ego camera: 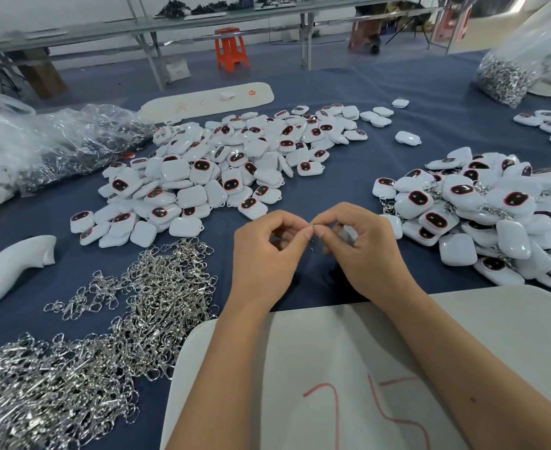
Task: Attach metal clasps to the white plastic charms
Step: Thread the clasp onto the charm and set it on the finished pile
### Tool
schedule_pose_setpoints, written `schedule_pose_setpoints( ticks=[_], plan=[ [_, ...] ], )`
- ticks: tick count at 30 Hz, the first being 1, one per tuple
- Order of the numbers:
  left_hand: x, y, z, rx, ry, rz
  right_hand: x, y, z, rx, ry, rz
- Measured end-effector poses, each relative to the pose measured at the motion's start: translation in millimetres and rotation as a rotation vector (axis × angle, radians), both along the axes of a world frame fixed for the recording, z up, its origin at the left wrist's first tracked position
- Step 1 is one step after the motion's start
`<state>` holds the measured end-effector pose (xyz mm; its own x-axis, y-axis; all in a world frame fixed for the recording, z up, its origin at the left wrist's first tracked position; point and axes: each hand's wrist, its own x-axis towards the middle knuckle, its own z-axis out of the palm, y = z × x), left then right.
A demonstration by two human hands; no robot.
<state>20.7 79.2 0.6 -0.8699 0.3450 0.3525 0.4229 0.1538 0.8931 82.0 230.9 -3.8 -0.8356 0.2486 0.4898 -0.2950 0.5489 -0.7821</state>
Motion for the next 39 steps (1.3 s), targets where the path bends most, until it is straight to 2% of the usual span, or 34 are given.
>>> schedule_pose_setpoints(
  ticks=[9, 19, 22, 30, 36, 39],
  plan=[
    [-4, -2, -4, 0.039, -0.042, -0.120, 0, 0, 1, -0.008, 0.008, 0.038],
    [0, 5, -6, 0.028, 0.001, -0.093, -1, 1, -2, -0.034, 0.028, -0.001],
    [5, 12, -4, 0.065, 0.035, -0.051, 0, 0, -1, -0.117, 0.056, -0.013],
    [13, 25, -5, 0.101, 0.122, 0.065, 3, -5, -1, -0.471, -0.017, 0.045],
    [17, 28, -3, -0.005, 0.277, 0.139, 3, -6, -2, -0.627, -0.082, 0.072],
    [19, 31, -3, -0.006, 0.287, 0.162, 2, -6, -2, -0.676, -0.109, 0.074]
  ],
)
